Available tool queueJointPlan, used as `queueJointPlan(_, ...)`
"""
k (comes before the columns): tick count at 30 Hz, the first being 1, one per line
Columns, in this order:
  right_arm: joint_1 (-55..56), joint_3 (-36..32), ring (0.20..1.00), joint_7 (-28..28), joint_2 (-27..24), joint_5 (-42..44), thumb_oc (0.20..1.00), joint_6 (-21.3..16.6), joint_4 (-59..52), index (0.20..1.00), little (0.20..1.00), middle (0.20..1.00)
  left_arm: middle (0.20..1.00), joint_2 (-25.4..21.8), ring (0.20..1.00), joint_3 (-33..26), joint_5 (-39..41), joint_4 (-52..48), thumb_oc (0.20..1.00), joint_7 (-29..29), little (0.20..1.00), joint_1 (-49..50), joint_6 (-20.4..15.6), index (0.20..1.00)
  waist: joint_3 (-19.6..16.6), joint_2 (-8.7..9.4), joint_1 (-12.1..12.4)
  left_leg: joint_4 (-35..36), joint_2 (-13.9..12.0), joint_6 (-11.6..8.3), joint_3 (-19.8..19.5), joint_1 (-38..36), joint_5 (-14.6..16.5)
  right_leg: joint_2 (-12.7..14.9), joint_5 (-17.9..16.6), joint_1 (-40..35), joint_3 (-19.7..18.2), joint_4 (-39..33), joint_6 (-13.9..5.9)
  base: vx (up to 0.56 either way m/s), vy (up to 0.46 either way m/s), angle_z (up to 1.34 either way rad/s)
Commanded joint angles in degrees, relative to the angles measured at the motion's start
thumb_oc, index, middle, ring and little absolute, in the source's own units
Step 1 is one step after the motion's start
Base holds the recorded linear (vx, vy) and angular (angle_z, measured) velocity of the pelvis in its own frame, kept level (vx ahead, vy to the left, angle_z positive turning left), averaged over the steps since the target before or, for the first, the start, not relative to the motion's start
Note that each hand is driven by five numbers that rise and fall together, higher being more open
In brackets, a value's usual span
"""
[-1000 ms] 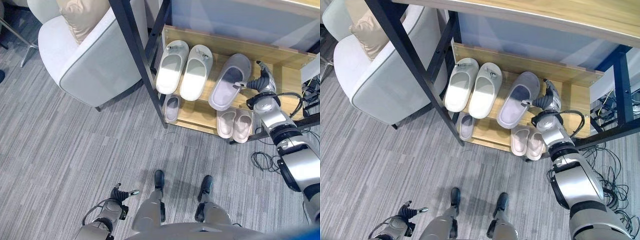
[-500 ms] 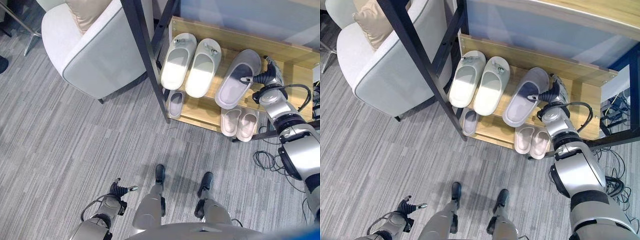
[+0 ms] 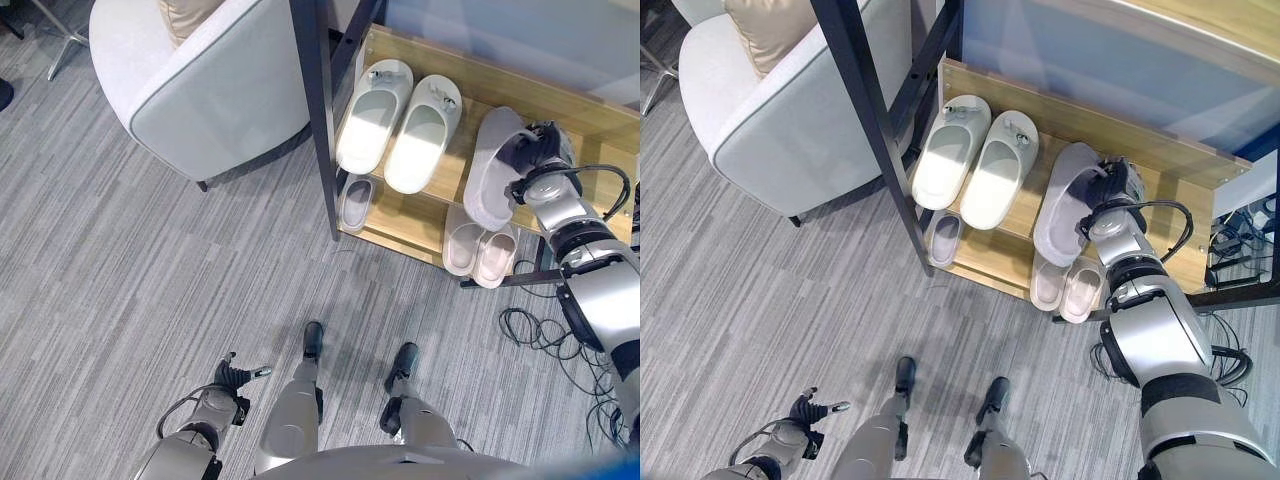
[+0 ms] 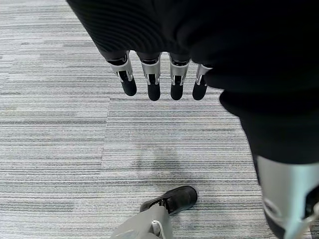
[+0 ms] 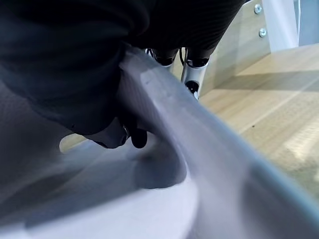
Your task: Arrange the slippers neatly on the shoe rack.
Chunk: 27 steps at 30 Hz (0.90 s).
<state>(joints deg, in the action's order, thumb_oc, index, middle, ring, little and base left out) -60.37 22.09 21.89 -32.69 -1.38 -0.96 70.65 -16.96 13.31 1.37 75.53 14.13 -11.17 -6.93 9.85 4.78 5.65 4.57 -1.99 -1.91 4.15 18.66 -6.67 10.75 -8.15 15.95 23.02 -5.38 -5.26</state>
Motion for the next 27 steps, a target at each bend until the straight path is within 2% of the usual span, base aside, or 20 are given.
queueJointPlan(1, 0.6, -0.4, 0.2, 3.7, -3.3, -1.4, 0.2, -1.7, -3.1, 0.2, 0.2, 0.2, 1.0, -1.8, 1.0, 0.5, -1.3, 3.6, 1.0, 1.2, 1.0, -1.6, 0.3, 1.0, -0.8, 0.66, 0.2, 0.4, -0.7, -4.36, 1.4, 0.3, 3.3, 2.7, 3.9, -4.0, -2.5, 0.4, -5.8, 0.0, 0.0, 0.0)
queueJointPlan(3, 8.0, -3.2, 0.2, 5.1, -4.9, -3.5, 0.2, -2.0, -15.0, 0.2, 0.2, 0.2, 1.0, -1.6, 1.0, -1.0, -1.8, 3.2, 1.0, 1.3, 1.0, -1.3, 0.8, 1.0, -0.9, 0.41, -0.7, 0.4, -0.8, -4.13, 1.5, -0.9, 3.8, 2.6, 4.5, -4.8, -2.7, 0.9, -5.69, 0.01, -0.01, -0.04)
queueJointPlan(4, 18.5, -7.8, 0.2, 5.3, -5.9, -6.7, 0.2, -2.4, -27.1, 0.2, 0.2, 0.2, 1.0, -0.8, 1.0, -2.8, -2.7, 2.7, 1.0, 1.1, 1.0, -0.7, 1.4, 1.0, -1.4, -0.05, -1.8, 0.4, -0.9, -3.91, 1.6, -2.4, 4.4, 2.6, 5.4, -6.1, -2.5, 1.5, -5.62, 0.04, -0.03, 0.01)
queueJointPlan(5, 22.2, -9.3, 0.2, 5.2, -5.9, -7.9, 0.2, -2.5, -31.0, 0.2, 0.2, 0.2, 1.0, -0.5, 1.0, -3.2, -3.2, 2.6, 1.0, 0.9, 1.0, -0.5, 1.5, 1.0, -1.6, -0.15, -2.2, 0.4, -1.0, -3.89, 1.7, -3.0, 4.6, 2.7, 5.7, -6.6, -2.4, 1.8, -5.59, 0.05, -0.051, 0.03)
queueJointPlan(6, 32.0, -13.7, 0.2, 4.7, -6.2, -10.8, 0.2, -3.5, -41.8, 0.2, 0.2, 0.2, 1.0, 0.5, 1.0, -4.0, -4.6, 2.2, 1.0, 0.6, 1.0, 0.4, 1.8, 1.0, -2.1, -0.73, -3.3, 0.4, -1.0, -3.71, 1.8, -4.7, 5.0, 2.8, 6.5, -8.0, -2.1, 2.3, -5.49, 0.03, -0.037, -0.01)
queueJointPlan(7, 32.3, -14.0, 0.2, 4.6, -6.2, -10.9, 0.2, -3.4, -42.1, 0.2, 0.2, 0.2, 1.0, 0.5, 1.0, -3.8, -4.6, 2.2, 1.0, 0.6, 1.0, 0.5, 1.8, 1.0, -2.1, -0.72, -3.2, 0.4, -1.0, -3.72, 1.8, -4.7, 5.0, 2.8, 6.6, -8.1, -2.1, 2.3, -5.5, 0.05, -0.041, -0.02)
queueJointPlan(8, 37.7, -16.3, 0.2, 3.6, -6.3, -12.4, 0.2, -4.4, -47.8, 0.2, 0.2, 0.2, 1.0, 0.9, 1.0, -4.6, -5.8, 2.0, 1.0, 0.2, 1.0, 1.2, 2.2, 1.0, -2.5, -1.13, -3.8, 0.4, -1.2, -3.61, 1.9, -6.3, 5.5, 2.7, 7.3, -9.3, -1.9, 2.9, -5.43, 0.03, -0.02, -0.2)
queueJointPlan(10, 38.1, -16.5, 0.2, 3.5, -6.3, -12.5, 0.2, -4.3, -48.1, 0.2, 0.2, 0.2, 1.0, 0.9, 1.0, -4.5, -5.8, 2.0, 1.0, 0.2, 1.0, 1.3, 2.2, 1.0, -2.5, -1.12, -3.8, 0.4, -1.2, -3.62, 1.8, -6.4, 5.5, 2.7, 7.4, -9.5, -1.9, 2.9, -5.43, 0.02, -0.034, -0.24)
queueJointPlan(11, 45.7, -18.5, 0.2, 1.0, -5.7, -14.2, 0.2, -5.5, -54.5, 0.2, 0.2, 0.2, 1.0, 1.4, 1.0, -5.3, -7.1, 1.8, 1.0, -0.4, 1.0, 2.6, 2.4, 1.0, -2.9, -1.59, -4.6, 0.4, -1.4, -3.39, 2.2, -9.1, 6.3, 2.4, 8.5, -11.4, -2.2, 3.7, -5.19, 0.02, -0.058, -0.16)
queueJointPlan(16, 56.4, -19.4, 0.2, -2.6, -3.2, -17.3, 0.2, -6.8, -60.2, 0.2, 0.2, 0.2, 1.0, 2.2, 1.0, -7.1, -7.5, 1.1, 1.0, -0.8, 1.0, 4.9, 2.5, 1.0, -4.2, -3.04, -5.6, 0.4, -2.3, -3.31, 2.9, -14.3, 7.0, 1.0, 11.5, -15.6, -2.8, 5.2, -4.17, 0.01, -0.073, -0.1)
queueJointPlan(21, 61.8, -19.4, 0.2, -5.8, -2.1, -15.7, 0.2, -8.4, -62.3, 0.2, 0.2, 0.2, 1.0, 2.3, 1.0, -8.4, -5.9, 0.3, 1.0, -0.9, 1.0, 6.2, 2.5, 1.0, -4.5, -4.08, -6.2, 0.4, -3.8, -3.57, 2.7, -17.1, 6.7, -0.6, 14.2, -17.7, -3.1, 7.6, -2.8, 0.01, -0.097, -0.03)
queueJointPlan(24, 65.4, -19.2, 0.2, -7.8, -1.6, -14.4, 0.2, -9.6, -61.9, 0.2, 0.2, 0.2, 1.0, 2.4, 1.0, -9.9, -4.3, 0.0, 1.0, -1.3, 1.0, 7.7, 2.5, 1.0, -4.1, -4.12, -6.0, 0.4, -6.0, -4.16, 2.4, -19.2, 5.4, -3.4, 16.2, -19.7, -3.7, 7.6, -0.83, 0.0, -0.19, -0.02)
queueJointPlan(26, 66.3, -19.6, 0.2, -7.6, -1.5, -13.7, 0.2, -9.8, -61.8, 0.2, 0.2, 0.2, 1.0, 2.8, 1.0, -10.1, -3.5, 0.1, 1.0, -1.4, 1.0, 8.1, 2.7, 1.0, -2.7, -3.89, -5.8, -3.0, -7.1, -4.56, 1.9, -17.7, 4.8, -4.3, 16.8, -20.3, -3.3, 7.6, 0.23, -0.15, -0.208, 0.08)
queueJointPlan(27, 66.5, -19.8, 0.2, -7.1, -1.3, -12.9, 0.2, -10.0, -61.2, 0.2, 0.2, 0.2, 1.0, 3.3, 1.0, -9.9, -2.7, 0.0, 1.0, -1.4, 1.0, 7.7, 2.6, 1.0, -0.4, -3.32, -5.5, -9.7, -8.1, -4.98, 1.8, -13.5, 5.1, -4.4, 17.7, -20.0, -2.8, 8.4, 1.52, -0.29, -0.202, 0.14)
